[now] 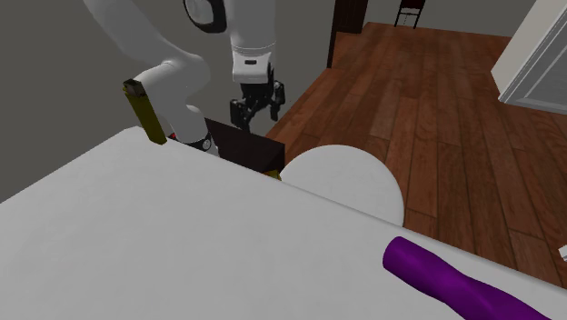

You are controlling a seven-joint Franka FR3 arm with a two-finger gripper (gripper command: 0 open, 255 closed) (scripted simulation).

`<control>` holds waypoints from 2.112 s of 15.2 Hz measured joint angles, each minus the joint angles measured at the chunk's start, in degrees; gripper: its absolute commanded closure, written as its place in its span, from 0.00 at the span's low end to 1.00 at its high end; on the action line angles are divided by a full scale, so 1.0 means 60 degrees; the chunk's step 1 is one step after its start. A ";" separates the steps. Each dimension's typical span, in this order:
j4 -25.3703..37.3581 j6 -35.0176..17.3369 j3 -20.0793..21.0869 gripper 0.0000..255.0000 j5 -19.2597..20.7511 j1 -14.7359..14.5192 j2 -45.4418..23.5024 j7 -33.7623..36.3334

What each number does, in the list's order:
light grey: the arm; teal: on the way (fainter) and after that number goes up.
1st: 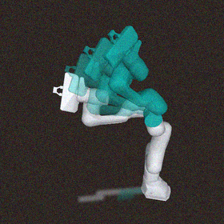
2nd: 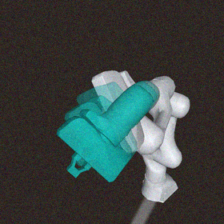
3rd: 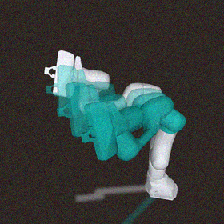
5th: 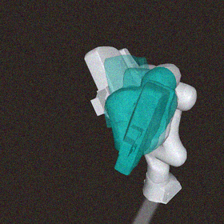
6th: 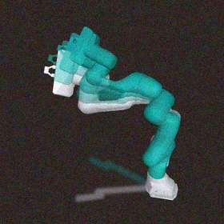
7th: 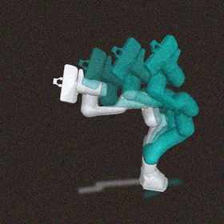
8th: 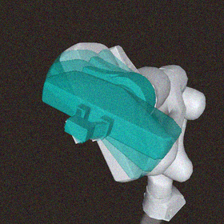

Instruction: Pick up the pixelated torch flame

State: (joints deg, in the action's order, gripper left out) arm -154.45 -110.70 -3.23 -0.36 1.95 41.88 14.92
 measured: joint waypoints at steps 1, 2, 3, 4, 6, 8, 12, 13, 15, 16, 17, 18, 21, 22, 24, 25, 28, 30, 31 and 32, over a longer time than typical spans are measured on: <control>-0.0119 -0.0387 0.0025 0.00 -0.0021 0.0011 -0.0244 0.0093; -0.0323 -0.0854 0.0015 0.00 -0.0020 0.0045 -0.0497 0.0145; -0.0440 -0.1247 0.0012 0.00 -0.0021 0.0076 -0.0741 0.0206; -0.0596 -0.1600 0.0035 0.00 -0.0039 0.0088 -0.0911 0.0296; -0.0907 -0.2527 0.0031 0.00 -0.0054 0.0135 -0.1495 0.0413; -0.1015 -0.3486 0.0030 0.00 -0.0085 0.0166 -0.2295 0.0542; -0.1094 -0.5440 -0.0077 0.00 -0.0156 0.0266 -0.4089 0.0649; -0.1200 -0.5924 -0.0035 0.00 -0.0220 0.0229 -0.4440 0.0763; -0.1170 -0.6723 -0.0092 0.00 -0.0309 0.0258 -0.5220 0.0786; -0.1049 -0.7170 -0.0058 0.00 -0.0419 0.0202 -0.5764 0.0868; -0.1014 -0.7678 -0.0070 0.00 -0.0536 0.0187 -0.6294 0.0857; -0.0929 -0.8131 -0.0087 0.00 -0.0672 0.0187 -0.6807 0.0807; -0.0716 -0.8793 -0.0061 0.00 -0.0950 0.0189 -0.7644 0.0680; -0.0649 -0.8953 -0.0036 0.00 -0.1048 0.0201 -0.7868 0.0605; -0.0576 -0.9225 0.0033 0.00 -0.1214 0.0230 -0.8212 0.0486; -0.0553 -0.9381 0.0085 0.00 -0.1303 0.0243 -0.8392 0.0435; -0.0474 -0.9779 0.0241 1.00 -0.1552 0.0367 -0.8870 0.0213; -0.0458 -0.9819 0.0262 1.00 -0.1574 0.0375 -0.8910 0.0199; -0.0458 -0.9824 0.0264 1.00 -0.1578 0.0376 -0.8915 0.0201; -0.0459 -0.9829 0.0266 1.00 -0.1582 0.0376 -0.8917 0.0201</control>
State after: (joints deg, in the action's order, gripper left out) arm -157.20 -169.68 -1.64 -9.85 4.21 -11.62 16.13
